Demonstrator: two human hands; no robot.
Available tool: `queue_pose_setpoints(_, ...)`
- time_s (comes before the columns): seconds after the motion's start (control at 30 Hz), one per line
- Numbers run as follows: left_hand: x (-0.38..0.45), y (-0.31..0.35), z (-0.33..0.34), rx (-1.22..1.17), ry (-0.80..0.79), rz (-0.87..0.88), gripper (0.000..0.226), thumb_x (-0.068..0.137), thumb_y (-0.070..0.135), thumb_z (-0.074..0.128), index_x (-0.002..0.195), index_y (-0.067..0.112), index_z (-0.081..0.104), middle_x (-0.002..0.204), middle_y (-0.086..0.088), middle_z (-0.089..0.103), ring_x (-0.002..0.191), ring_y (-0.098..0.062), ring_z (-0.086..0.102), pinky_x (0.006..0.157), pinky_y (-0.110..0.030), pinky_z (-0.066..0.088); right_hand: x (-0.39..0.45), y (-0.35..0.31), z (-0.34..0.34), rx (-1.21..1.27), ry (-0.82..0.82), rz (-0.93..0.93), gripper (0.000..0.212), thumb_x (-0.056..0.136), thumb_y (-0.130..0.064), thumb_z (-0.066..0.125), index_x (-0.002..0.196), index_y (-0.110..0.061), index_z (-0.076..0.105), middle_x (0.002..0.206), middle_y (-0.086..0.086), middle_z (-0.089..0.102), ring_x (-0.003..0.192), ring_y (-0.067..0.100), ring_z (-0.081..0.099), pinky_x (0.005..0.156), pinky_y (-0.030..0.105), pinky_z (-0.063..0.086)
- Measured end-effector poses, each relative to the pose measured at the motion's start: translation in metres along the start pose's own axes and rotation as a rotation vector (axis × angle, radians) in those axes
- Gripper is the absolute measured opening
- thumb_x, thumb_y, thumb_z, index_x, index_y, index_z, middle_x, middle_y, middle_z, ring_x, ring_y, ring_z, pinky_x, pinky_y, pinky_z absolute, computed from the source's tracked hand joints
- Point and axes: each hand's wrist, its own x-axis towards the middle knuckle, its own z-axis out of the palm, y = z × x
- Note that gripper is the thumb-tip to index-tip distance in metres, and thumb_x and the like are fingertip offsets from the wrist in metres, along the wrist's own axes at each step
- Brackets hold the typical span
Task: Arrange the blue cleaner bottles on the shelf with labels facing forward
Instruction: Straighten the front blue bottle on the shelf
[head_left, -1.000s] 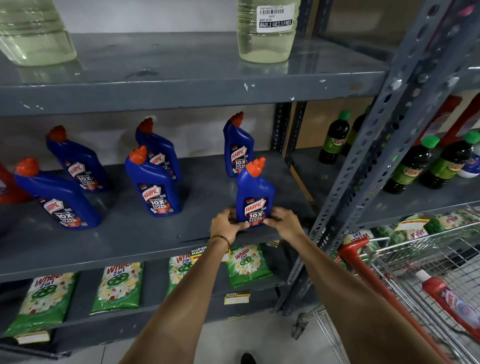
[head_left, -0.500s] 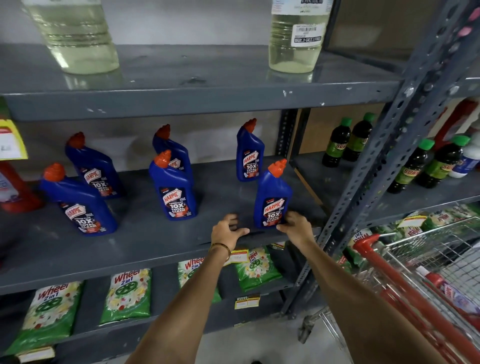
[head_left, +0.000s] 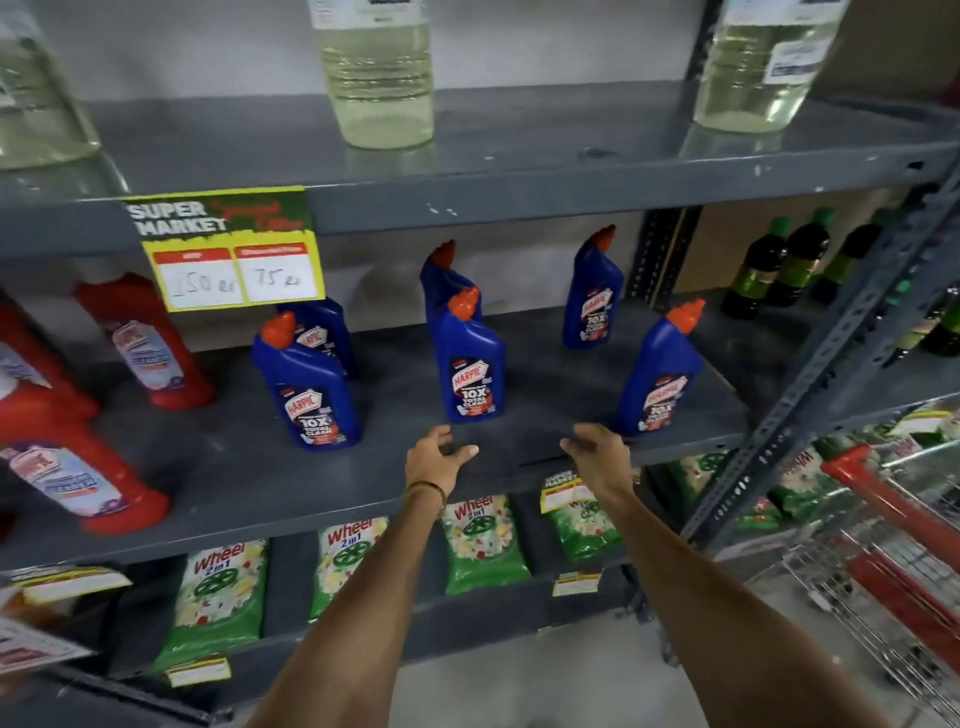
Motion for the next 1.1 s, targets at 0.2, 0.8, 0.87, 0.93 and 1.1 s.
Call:
queue_pose_setpoints(0.2,0.027,-0.001,-0.014,-0.065,0.037,-0.063,0.059,0.075,0.023,0.074,0.127,0.006,0.05,0.128,-0.014,0.06,0.117,-0.026,0.056,0.103,-0.038,0.045,0.028,-0.032,0.044,-0.001,-0.169,-0.036,0.045,0.083,-0.019,0.066,0.124,-0.002,0.055,0.126,0.015,0.061,0.117,0.025,0.056,0.092,0.029,0.043)
queue_pose_setpoints(0.8,0.057,0.009,-0.005,-0.015,-0.037,0.004,0.029,0.082,0.014,0.065,0.104,-0.003,0.057,0.115,-0.019,0.066,0.107,-0.03,0.06,0.091,-0.037,0.047,0.065,-0.044,0.068,0.081,-0.435,-0.073,0.038,0.093,-0.012,0.048,0.131,-0.008,0.047,0.133,0.013,0.055,0.122,0.025,0.051,0.102,0.037,0.043)
queue_pose_setpoints(0.87,0.05,0.007,-0.006,-0.018,-0.038,0.007,0.03,0.082,0.014,0.065,0.108,-0.002,0.057,0.116,-0.019,0.066,0.108,-0.03,0.06,0.092,-0.036,0.047,0.059,-0.042,0.064,0.084,-0.433,-0.071,0.037,0.093,-0.013,0.05,0.129,-0.01,0.049,0.131,0.012,0.057,0.12,0.024,0.053,0.101,0.038,0.044)
queue_pose_setpoints(0.93,0.043,0.004,-0.007,-0.022,-0.046,0.016,0.033,0.082,0.014,0.066,0.111,0.0,0.058,0.117,-0.018,0.066,0.109,-0.03,0.061,0.095,-0.036,0.047,0.051,-0.039,0.06,0.095,-0.428,-0.072,0.037,0.092,-0.013,0.051,0.129,-0.01,0.05,0.13,0.012,0.058,0.119,0.023,0.054,0.102,0.039,0.045)
queue_pose_setpoints(1.1,0.022,0.002,-0.009,-0.001,-0.065,0.012,0.038,0.082,0.018,0.066,0.116,0.005,0.057,0.121,-0.016,0.064,0.111,-0.029,0.059,0.099,-0.038,0.047,0.034,-0.03,0.053,0.074,-0.399,-0.091,0.033,0.091,-0.015,0.053,0.124,-0.009,0.054,0.125,0.013,0.062,0.116,0.025,0.057,0.101,0.045,0.046)
